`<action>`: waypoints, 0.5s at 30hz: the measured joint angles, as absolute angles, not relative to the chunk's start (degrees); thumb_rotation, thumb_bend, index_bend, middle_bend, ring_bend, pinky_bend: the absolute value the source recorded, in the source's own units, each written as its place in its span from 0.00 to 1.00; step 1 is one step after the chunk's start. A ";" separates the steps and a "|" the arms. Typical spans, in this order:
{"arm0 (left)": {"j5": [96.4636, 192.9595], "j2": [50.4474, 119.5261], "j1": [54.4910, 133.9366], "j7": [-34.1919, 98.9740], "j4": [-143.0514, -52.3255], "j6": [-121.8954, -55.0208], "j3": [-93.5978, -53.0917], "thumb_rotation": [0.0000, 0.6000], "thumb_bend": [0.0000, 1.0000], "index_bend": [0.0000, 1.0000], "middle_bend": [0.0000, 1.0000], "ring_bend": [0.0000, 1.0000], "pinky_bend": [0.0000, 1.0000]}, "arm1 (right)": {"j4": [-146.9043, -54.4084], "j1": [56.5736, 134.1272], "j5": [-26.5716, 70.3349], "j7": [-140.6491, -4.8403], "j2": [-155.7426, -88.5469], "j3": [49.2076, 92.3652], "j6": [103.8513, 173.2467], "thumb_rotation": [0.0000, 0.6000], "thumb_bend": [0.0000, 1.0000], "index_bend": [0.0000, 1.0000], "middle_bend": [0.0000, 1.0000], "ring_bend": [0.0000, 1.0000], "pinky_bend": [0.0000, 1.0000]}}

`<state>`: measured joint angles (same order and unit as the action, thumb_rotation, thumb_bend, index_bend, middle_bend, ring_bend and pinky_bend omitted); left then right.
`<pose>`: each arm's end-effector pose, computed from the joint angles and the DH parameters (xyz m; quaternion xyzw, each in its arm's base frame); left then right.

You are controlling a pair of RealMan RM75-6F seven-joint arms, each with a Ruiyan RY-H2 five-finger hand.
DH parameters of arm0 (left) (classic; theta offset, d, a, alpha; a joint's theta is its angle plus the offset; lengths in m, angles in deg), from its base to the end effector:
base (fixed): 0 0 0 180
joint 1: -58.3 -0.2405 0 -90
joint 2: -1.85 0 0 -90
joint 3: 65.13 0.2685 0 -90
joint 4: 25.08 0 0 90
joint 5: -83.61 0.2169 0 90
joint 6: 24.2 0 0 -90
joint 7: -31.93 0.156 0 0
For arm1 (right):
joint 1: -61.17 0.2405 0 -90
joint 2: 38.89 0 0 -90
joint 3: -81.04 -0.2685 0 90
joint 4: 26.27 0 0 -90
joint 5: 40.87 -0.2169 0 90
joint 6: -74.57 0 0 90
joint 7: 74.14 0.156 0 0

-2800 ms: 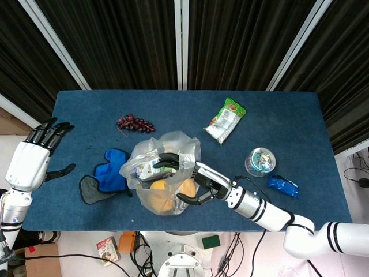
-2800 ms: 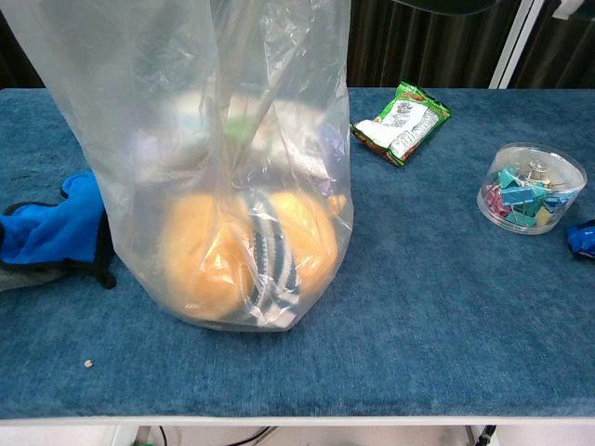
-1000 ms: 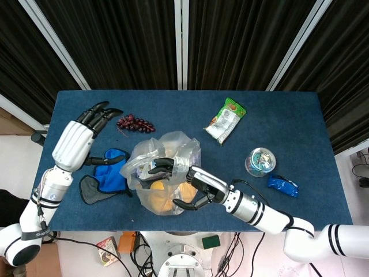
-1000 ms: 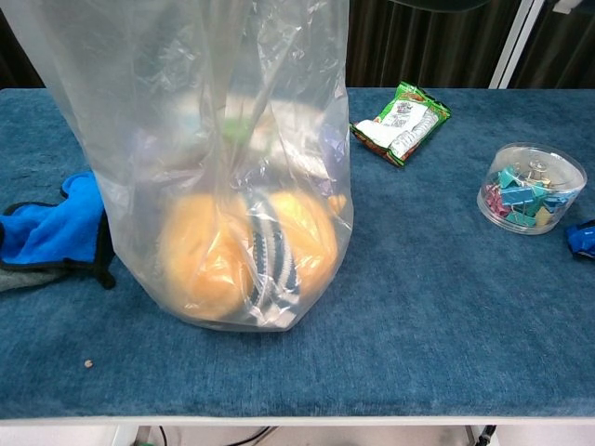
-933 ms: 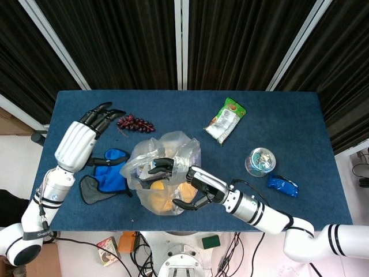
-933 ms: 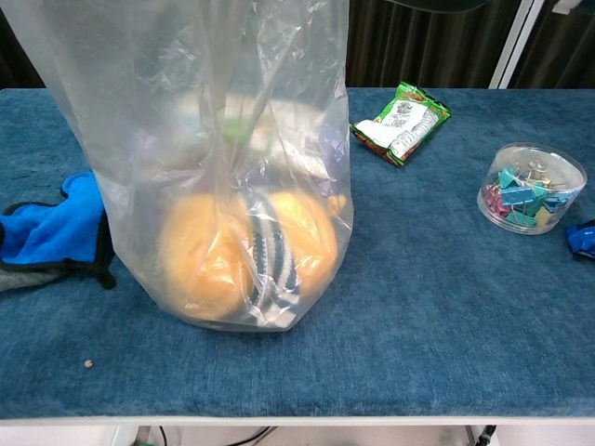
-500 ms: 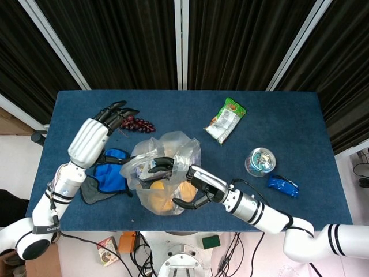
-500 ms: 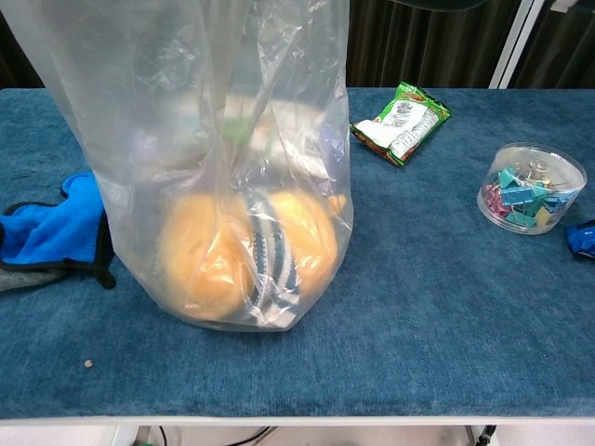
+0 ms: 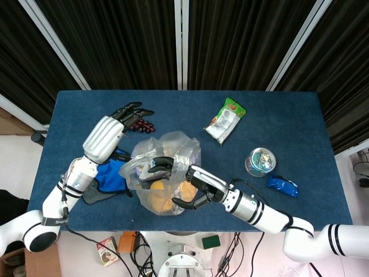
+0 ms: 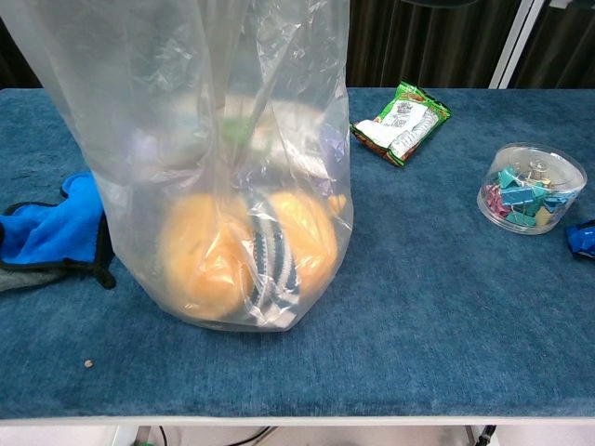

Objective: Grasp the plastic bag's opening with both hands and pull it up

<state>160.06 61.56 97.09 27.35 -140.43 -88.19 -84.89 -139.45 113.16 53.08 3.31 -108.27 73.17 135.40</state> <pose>-0.0630 0.3331 0.1481 -0.6583 -0.3690 -0.5856 0.2959 -0.0016 -0.2797 0.0626 -0.4763 0.6765 -0.5108 0.2337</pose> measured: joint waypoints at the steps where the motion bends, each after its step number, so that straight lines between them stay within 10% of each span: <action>1: 159.91 61.49 97.27 27.04 -140.45 -87.87 -84.93 0.72 0.00 0.19 0.23 0.10 0.21 | -139.43 113.16 53.05 3.28 -108.28 73.14 135.39 1.00 0.41 0.08 0.14 0.00 0.03; 15: 156.10 60.82 100.61 24.04 -139.90 -82.48 -85.41 0.71 0.00 0.19 0.23 0.10 0.21 | -138.90 113.32 52.65 3.12 -108.83 72.81 134.82 1.00 0.41 0.08 0.14 0.00 0.03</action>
<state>156.10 60.82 100.61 24.04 -139.90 -82.48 -85.41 -138.90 113.32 52.65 3.12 -108.83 72.81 134.82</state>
